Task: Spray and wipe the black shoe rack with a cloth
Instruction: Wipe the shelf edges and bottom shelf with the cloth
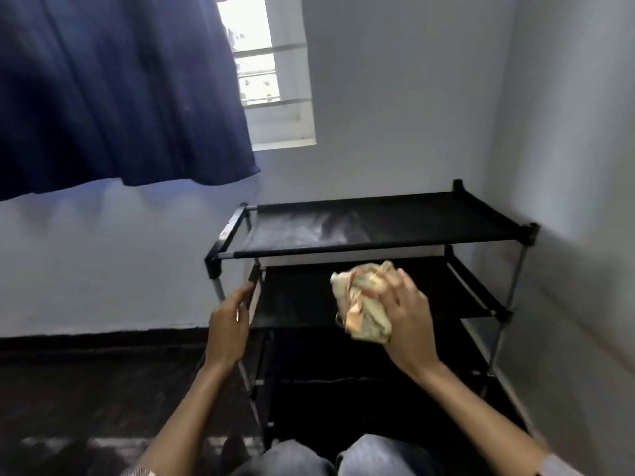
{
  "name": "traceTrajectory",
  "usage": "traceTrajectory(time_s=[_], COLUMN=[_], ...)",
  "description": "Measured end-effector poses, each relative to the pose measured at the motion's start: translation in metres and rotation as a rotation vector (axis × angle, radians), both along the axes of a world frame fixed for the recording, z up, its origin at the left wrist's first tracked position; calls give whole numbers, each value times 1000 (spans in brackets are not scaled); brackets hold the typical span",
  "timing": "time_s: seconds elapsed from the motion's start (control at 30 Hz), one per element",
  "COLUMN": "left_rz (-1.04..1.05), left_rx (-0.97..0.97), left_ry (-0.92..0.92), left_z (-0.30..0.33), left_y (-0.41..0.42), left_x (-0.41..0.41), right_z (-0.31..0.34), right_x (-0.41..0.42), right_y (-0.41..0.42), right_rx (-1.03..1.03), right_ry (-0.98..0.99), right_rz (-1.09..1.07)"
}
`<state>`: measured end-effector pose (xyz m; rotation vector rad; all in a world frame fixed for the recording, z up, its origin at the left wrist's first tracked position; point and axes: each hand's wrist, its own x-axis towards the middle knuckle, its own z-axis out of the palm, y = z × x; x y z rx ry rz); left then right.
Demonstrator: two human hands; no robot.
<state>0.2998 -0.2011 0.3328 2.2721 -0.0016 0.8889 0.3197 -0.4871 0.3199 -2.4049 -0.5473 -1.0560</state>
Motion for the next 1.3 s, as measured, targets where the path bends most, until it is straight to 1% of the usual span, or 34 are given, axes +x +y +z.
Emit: traceTrajectory(time_s=[0.07, 0.13, 0.17, 0.23, 0.3, 0.37, 0.43, 0.5, 0.57, 0.6, 0.67, 0.7, 0.73, 0.77, 0.8, 0.87, 0.9, 0.97, 1.03, 1.13, 1.23, 1.3], left_rz=[17, 19, 14, -3, -8, -20, -43, -66, -82, -86, -97, -102, -113, -130, -143, -139, -139, -150, -143, -122, -82, 2], left_rx=[-94, -167, -205, -253, -264, -273, -278, -261, -203, -190, -188, -184, -182, -210, -235, -209, -185, -168, -126, -78, -51, 31], left_ry=[98, 175, 211, 276, 336, 376, 414, 469, 515, 535, 558, 558, 563, 578, 601, 631, 647, 678, 693, 672, 656, 599], left_z=[-19, -32, -36, -39, -40, -40, -41, -43, -45, -45, -46, -46, -47, -46, -46, -45, -44, -44, -44, -46, -48, -53], left_y=[18, 29, 32, 33, 32, 30, 30, 32, 35, 36, 39, 40, 40, 40, 41, 41, 42, 43, 44, 45, 39, 33], left_x=[-2, 1, 5, 17, 32, 41, 47, 50, 52, 52, 51, 51, 50, 50, 49, 50, 50, 47, 45, 44, 43, 40], right_z=[-27, -46, -50, -52, -44, -37, -37, -37, -42, -42, -35, -29, -25, -25, -28, -43, -53, -70, -73, -69, -66, -67], right_x=[-4, -1, 2, 10, 21, 32, 47, 56, 60, 61, 64, 66, 67, 66, 63, 54, 52, 53, 60, 62, 60, 61], right_y=[23, 41, 51, 73, 102, 137, 164, 175, 175, 174, 174, 177, 182, 189, 195, 201, 201, 198, 194, 188, 162, 138], right_rx=[-100, -189, -278, -465, -589, -659, -715, -729, -743, -762, -793, -738, -616, -461, -327, -185, -190, -355, -482, -565, -599, -579], right_ry=[42, 118, 139, 134, 136, 166, 242, 312, 398, 487, 797, 956, 1062, 1095, 1044, 771, 627, 423, 346, 215, 97, 73], right_rz=[19, 112, 150, 210, 232, 259, 348, 382, 380, 391, 422, 462, 500, 506, 472, 320, 253, 192, 198, 174, 107, 91])
